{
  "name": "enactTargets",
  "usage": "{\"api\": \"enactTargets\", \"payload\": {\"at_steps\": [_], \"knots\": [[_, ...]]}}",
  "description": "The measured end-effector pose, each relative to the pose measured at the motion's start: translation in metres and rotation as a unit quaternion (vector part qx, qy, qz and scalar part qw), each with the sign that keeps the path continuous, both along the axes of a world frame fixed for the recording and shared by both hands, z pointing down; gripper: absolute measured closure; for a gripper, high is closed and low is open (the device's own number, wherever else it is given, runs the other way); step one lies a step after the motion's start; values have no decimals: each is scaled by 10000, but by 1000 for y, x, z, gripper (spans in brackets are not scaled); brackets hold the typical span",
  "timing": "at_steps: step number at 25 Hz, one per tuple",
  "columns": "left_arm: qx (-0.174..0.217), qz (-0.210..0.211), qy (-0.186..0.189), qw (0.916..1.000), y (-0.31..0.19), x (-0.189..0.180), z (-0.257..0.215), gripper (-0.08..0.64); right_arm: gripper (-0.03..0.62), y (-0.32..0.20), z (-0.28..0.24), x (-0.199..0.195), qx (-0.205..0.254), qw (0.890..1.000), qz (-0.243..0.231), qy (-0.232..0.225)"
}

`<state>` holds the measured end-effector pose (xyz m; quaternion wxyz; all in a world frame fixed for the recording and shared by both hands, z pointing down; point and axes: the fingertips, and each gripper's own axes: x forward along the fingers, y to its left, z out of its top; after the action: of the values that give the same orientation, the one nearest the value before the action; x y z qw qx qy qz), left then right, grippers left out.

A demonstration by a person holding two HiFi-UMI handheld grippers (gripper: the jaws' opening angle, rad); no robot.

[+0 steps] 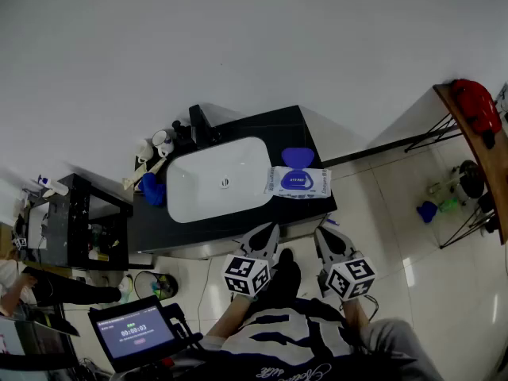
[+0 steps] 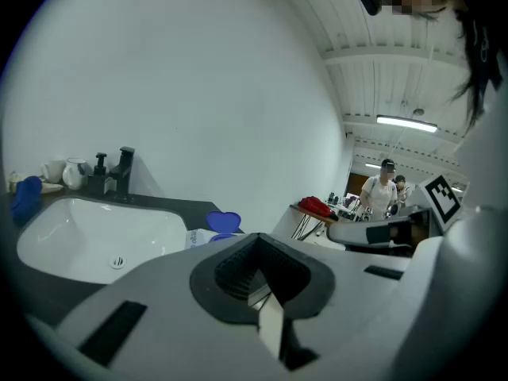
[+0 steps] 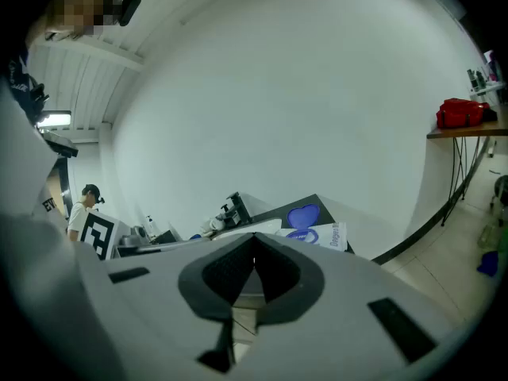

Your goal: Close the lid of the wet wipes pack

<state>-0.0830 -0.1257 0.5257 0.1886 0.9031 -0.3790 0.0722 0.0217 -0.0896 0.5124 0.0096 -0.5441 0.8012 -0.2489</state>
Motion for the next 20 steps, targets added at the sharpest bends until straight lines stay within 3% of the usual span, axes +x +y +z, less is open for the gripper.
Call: {"api": "enactTargets", "payload": {"at_steps": [3, 7, 11, 15, 20], "knots": [[-190, 113, -69, 9997, -16, 1, 15, 560, 597, -15, 5, 2, -86, 9999, 74, 2], [-595, 292, -70, 9978, -77, 1, 43, 560, 597, -76, 11, 0, -221, 9996, 143, 64], [-899, 312, -378, 9947, -106, 7, 80, 560, 597, -93, 22, 9, -431, 9986, 161, 259], [-1326, 290, -860, 9870, -126, 8, 119, 561, 597, -109, 43, 27, -703, 9962, 225, 453], [-1865, 290, -1230, 9743, -137, 14, 148, 560, 597, -135, 58, 51, -996, 9948, 26, 230]]}}
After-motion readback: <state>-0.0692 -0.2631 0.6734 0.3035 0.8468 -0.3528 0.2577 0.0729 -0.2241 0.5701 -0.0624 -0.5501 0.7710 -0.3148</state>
